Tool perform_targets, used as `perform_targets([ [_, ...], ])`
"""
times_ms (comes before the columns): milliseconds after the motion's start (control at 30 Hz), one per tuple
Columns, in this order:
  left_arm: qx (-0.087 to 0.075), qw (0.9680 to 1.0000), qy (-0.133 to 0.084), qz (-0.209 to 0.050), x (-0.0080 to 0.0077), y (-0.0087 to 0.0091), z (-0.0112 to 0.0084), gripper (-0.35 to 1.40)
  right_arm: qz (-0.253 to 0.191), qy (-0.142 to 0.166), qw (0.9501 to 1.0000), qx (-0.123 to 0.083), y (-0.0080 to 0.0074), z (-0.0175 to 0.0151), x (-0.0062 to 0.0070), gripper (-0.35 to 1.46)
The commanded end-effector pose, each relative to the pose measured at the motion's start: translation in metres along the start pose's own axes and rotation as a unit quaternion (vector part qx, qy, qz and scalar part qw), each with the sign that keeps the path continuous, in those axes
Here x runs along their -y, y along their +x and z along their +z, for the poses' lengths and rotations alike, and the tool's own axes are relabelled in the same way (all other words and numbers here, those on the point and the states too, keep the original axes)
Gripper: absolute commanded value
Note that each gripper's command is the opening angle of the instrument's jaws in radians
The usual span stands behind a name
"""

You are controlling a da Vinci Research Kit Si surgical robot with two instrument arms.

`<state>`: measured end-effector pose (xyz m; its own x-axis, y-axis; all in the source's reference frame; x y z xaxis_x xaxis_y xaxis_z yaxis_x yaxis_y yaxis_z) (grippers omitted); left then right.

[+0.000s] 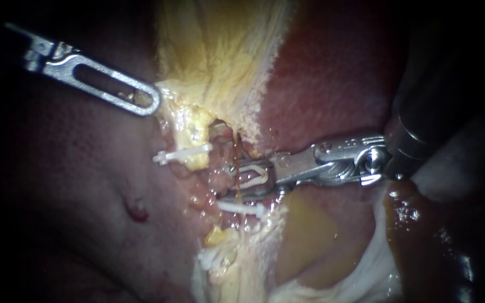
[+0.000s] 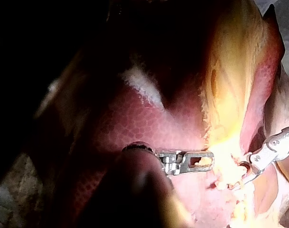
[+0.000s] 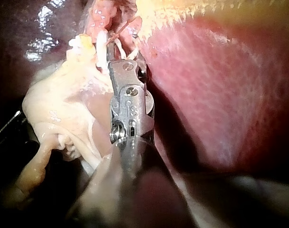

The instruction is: Clipping second clip right tube

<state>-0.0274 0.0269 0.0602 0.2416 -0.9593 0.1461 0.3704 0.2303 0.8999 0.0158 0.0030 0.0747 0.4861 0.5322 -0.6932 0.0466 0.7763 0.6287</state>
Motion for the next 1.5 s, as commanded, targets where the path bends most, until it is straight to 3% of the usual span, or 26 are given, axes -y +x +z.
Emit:
perform_targets([
  [33,0.000,1.0000,0.000,0.000,0.0000,0.0000,0.0000,-0.35,0.000,0.000,1.0000,0.000,0.0000,0.0000,0.0000,0.16],
  [200,0.000,1.0000,0.000,0.000,0.0000,0.0000,0.0000,-0.35,0.000,0.000,1.0000,0.000,0.0001,0.0000,0.0000,0.18],
  [533,0.000,1.0000,0.000,0.000,0.0000,0.0000,0.0000,-0.35,0.000,0.000,1.0000,0.000,0.0001,-0.0001,0.0000,0.41],
  [1500,0.000,1.0000,0.000,0.000,0.0000,0.0000,-0.0002,-0.35,0.006,0.007,0.9999,-0.008,0.0003,-0.0070,0.0004,0.39],
])
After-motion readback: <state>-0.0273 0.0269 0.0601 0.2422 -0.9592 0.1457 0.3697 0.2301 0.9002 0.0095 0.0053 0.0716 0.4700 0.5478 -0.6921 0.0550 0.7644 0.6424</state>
